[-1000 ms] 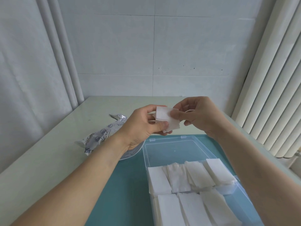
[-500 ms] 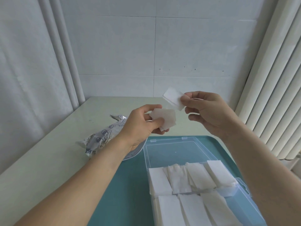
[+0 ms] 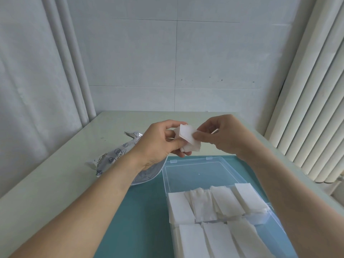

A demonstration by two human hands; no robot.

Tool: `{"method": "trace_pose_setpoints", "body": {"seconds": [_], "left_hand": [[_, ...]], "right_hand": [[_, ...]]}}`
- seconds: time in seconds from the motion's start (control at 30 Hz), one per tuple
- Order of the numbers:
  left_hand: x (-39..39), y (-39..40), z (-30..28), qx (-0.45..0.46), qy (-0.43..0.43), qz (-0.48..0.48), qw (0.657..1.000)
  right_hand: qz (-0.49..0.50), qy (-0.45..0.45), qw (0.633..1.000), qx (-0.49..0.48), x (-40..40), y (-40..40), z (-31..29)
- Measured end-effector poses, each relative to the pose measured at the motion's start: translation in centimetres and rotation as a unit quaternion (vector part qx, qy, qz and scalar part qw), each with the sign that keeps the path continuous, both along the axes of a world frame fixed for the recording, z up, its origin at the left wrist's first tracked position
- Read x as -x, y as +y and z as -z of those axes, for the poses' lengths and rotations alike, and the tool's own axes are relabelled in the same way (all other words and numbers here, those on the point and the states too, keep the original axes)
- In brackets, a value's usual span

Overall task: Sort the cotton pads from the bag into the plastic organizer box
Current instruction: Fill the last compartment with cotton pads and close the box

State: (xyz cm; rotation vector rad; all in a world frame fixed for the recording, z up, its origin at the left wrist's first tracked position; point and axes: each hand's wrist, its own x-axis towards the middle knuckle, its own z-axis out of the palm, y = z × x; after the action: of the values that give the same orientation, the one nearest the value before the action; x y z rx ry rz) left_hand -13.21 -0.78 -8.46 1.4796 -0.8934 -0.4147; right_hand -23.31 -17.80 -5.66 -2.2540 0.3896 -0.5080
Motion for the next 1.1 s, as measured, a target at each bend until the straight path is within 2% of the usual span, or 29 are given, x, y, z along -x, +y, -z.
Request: {"method": "trace_pose_setpoints", "body": {"seconds": [0.1, 0.23, 0.3, 0.5, 0.6, 0.67, 0.87, 1.1], "left_hand": [[0.0, 0.0, -0.1, 0.006, 0.001, -0.003, 1.000], [-0.2, 0.0, -0.1, 0.020, 0.002, -0.015, 1.000], [-0.3, 0.0, -0.1, 0.024, 0.002, -0.019, 1.000], [-0.1, 0.0, -0.2, 0.029, 0.030, -0.010, 0.999], [0.1, -0.3, 0.1, 0.027, 0.045, -0.014, 0.999], [0.2, -0.4, 0.2, 0.028, 0.046, -0.019, 0.998], [-0.4, -0.2, 0.5, 0.024, 0.012, -0.030, 0.999], [-0.6, 0.1, 0.2, 0.008, -0.033, -0.018, 0.999]], "right_hand": [[0.012, 0.011, 1.000, -0.022, 0.2, -0.3, -0.2], [0.005, -0.022, 0.996, -0.089, 0.3, -0.4, -0.2], [0.005, -0.023, 0.995, -0.093, 0.3, -0.2, -0.2], [0.020, -0.005, 1.000, -0.014, 0.4, -0.1, -0.1], [0.008, -0.038, 0.990, 0.133, 0.3, 0.5, 0.0], [-0.041, -0.083, 0.975, 0.202, -0.1, 1.0, 0.3], [-0.113, -0.063, 0.981, 0.143, 0.4, 1.3, 0.1], [-0.104, -0.077, 0.978, 0.163, 0.7, 1.3, -0.3]]}}
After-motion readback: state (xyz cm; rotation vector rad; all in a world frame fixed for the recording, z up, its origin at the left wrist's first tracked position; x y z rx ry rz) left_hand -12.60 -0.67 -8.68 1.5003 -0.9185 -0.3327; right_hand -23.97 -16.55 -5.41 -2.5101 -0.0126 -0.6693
